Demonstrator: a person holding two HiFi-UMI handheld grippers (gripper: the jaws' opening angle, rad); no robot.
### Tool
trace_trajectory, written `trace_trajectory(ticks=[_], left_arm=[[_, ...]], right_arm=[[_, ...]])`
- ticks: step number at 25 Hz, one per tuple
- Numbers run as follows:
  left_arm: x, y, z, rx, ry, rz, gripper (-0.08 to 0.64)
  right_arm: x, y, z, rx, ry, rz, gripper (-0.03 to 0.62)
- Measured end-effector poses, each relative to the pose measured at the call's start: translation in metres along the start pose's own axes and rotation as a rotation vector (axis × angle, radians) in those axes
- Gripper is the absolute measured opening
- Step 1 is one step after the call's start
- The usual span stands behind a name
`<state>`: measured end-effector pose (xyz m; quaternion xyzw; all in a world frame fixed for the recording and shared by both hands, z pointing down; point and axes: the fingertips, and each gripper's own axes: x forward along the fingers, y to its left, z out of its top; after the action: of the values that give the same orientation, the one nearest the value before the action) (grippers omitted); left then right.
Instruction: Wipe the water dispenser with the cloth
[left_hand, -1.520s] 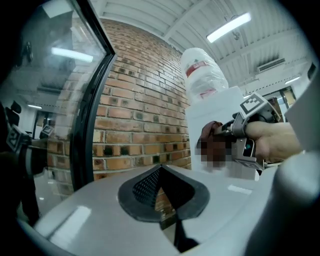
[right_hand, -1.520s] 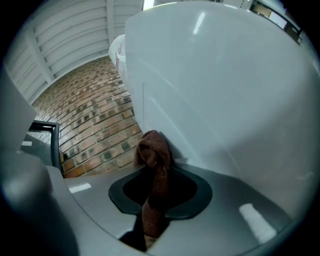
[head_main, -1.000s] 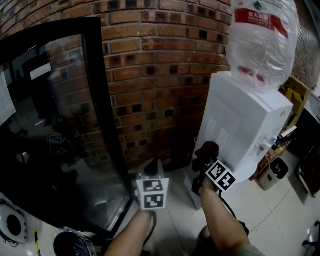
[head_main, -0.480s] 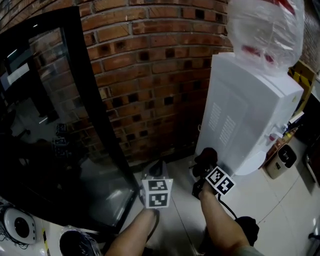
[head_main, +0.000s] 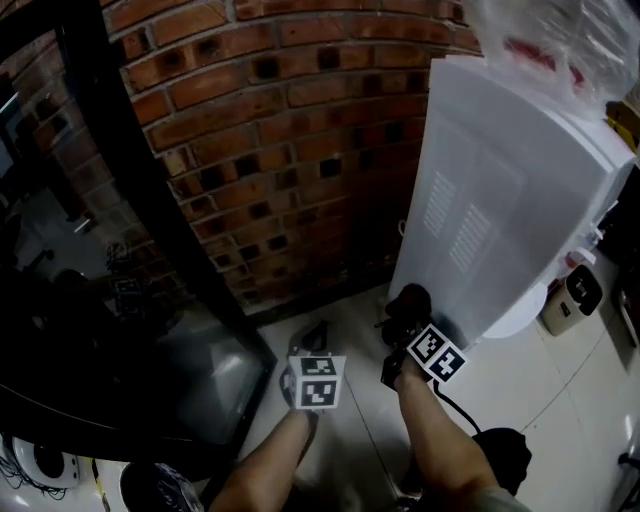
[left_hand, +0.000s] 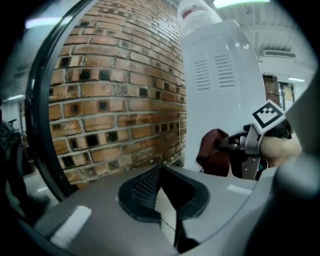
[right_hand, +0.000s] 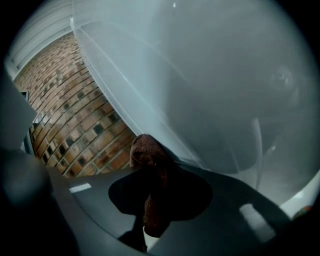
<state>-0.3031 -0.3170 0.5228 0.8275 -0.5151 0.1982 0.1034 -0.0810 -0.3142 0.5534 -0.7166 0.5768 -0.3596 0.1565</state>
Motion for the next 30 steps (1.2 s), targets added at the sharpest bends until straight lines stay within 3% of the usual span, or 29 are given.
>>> trace_trajectory(ticks=[11, 19, 30], left_arm=[[0.036, -0.017, -0.039, 0.022, 0.083, -0.051, 0.000], [0.050, -0.019, -0.057, 0.030, 0.128, -0.069, 0.000], [0.050, -0.024, -0.047, 0.029, 0.116, -0.074, 0.000]], right_arm=[[0.031, -0.076, -0.079, 0.001, 0.136, -0.147, 0.089], [0.044, -0.118, -0.129, -0.121, 0.237, -0.222, 0.089], [0.042, -0.148, -0.156, -0.133, 0.316, -0.275, 0.089]])
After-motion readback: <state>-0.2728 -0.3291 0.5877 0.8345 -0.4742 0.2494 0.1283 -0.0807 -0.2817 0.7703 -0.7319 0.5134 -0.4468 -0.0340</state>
